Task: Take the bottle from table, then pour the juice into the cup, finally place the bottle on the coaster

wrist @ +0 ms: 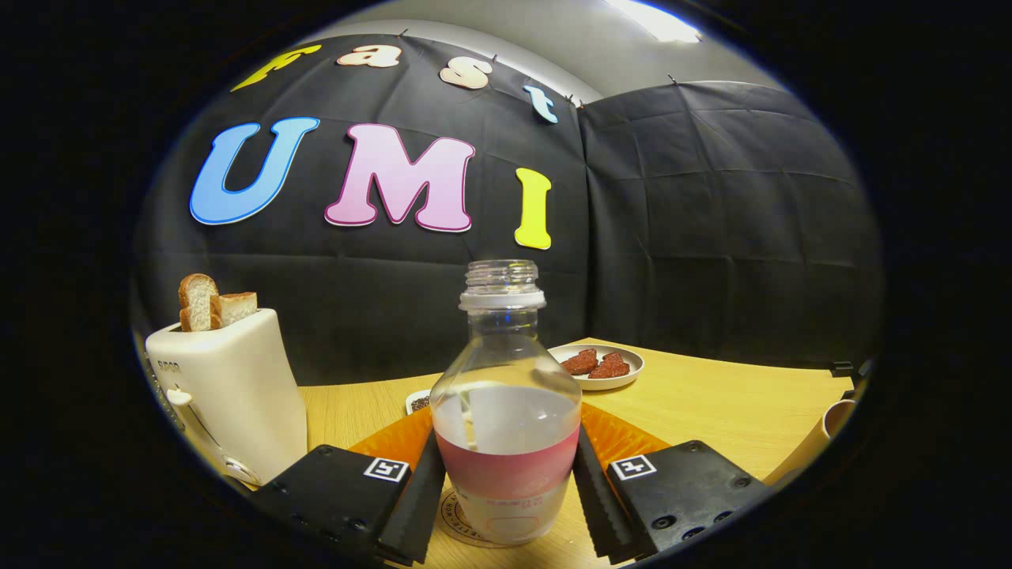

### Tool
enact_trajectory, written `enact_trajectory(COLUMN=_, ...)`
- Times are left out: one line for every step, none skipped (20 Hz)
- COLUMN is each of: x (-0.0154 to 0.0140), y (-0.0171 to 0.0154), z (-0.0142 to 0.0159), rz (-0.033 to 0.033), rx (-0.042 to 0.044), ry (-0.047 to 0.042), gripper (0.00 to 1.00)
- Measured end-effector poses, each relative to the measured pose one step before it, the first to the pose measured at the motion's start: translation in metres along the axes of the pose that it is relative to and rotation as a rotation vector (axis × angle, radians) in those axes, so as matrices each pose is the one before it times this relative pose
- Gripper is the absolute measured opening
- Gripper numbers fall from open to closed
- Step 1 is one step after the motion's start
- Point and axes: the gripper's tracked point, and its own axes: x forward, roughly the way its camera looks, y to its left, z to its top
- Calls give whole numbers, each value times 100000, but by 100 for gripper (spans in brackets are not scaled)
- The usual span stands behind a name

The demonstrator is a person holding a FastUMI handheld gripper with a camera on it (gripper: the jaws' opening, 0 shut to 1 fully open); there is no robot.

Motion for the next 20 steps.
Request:
enact_trajectory(x=24, y=90, z=-214, rz=638, rx=-138, ry=-147, gripper=77)
enact_trajectory(x=64, y=142, z=-94, rz=528, rx=-46, ry=-94, gripper=77)
enact_trajectory(x=51, y=151, z=192, rz=350, rx=-71, ry=-569, gripper=77)
enact_trajectory(x=-60, y=86, z=-93, rz=237, rx=-21, ry=354, gripper=77)
enact_trajectory(x=115, y=-38, z=28, rz=-112, rx=163, ry=-147, gripper=77)
enact_trajectory(x=89, y=36, z=33, rz=323, rx=637, ry=400, gripper=77)
enact_trajectory(x=22, y=155, z=-80, rz=758, rx=505, ry=62, gripper=78)
enact_trajectory(x=-58, y=319, z=-128, rz=1377, rx=627, ry=427, gripper=78)
enact_trajectory(x=68, y=284, z=15, rz=1214, rx=445, ry=386, gripper=79)
enact_trajectory(x=-236, y=216, z=70, rz=960, rx=129, ry=233, gripper=80)
enact_trajectory(x=-65, y=173, z=201, rz=218, rx=-220, ry=198, gripper=82)
enact_trajectory(x=-142, y=-65, z=-26, rz=115, rx=-287, ry=-181, gripper=82)
enact_trajectory(x=31, y=168, z=28, rz=612, rx=-210, ry=-68, gripper=85)
enact_trajectory(x=-25, y=15, z=-94, rz=96, rx=-683, ry=213, gripper=88)
enact_trajectory(x=-47, y=-116, z=-14, rz=250, rx=-1080, ry=335, gripper=94)
enact_trajectory(x=-29, y=7, z=15, rz=623, rx=-679, ry=65, gripper=96)
enact_trajectory(x=-134, y=-67, z=60, rz=356, rx=-657, ry=-129, gripper=98)
enact_trajectory(x=-100, y=10, z=7, rz=352, rx=-470, ry=81, gripper=98)
enact_trajectory(x=-140, y=30, z=54, rz=445, rx=-262, ry=315, gripper=98)
enact_trajectory(x=-141, y=13, z=36, rz=377, rx=-242, ry=313, gripper=98)
